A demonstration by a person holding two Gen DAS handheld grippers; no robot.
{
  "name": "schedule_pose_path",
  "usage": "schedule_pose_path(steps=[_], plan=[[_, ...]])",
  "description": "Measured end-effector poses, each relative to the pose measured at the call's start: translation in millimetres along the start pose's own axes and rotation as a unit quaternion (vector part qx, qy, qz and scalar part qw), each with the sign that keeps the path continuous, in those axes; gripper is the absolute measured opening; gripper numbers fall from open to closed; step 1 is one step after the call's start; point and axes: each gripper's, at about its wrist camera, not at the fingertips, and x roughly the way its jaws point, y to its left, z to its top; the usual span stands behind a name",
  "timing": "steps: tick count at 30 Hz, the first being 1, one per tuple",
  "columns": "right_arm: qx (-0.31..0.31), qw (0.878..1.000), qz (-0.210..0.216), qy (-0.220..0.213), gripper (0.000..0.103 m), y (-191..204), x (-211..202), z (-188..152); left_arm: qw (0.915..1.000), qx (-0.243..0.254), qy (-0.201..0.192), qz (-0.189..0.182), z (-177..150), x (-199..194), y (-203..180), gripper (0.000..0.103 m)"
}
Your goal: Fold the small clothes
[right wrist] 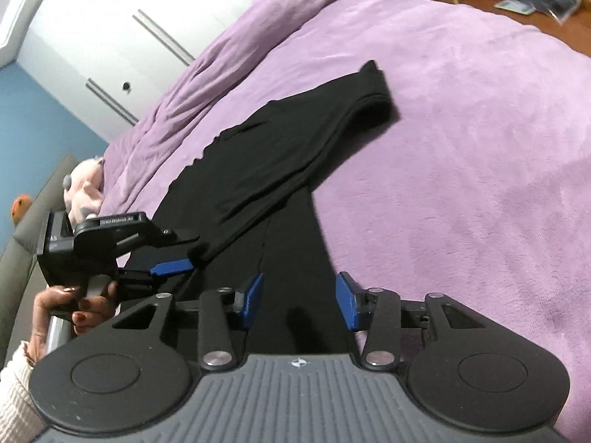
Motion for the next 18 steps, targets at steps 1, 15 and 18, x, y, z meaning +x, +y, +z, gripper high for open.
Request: schedule_pose_path(steps=[1, 15, 18], plan=[[0.005, 1.000, 0.002, 0.001, 0.043, -3, 2, 1, 1.0000, -0.001, -0.003, -0.003, 1, 2, 0, 0.043], [-0.021, 0.999, -0.034, -0.033, 0.043, 5, 6, 29, 0.9869, 0.127, -0.097, 0.023, 28, -48, -13, 0.006], [-0.036, 0.998, -0.045, -0.033, 0.043, 9, 14, 41, 0.9669, 0.171, -0.144, 0.122, 46, -71, 8, 0.006]])
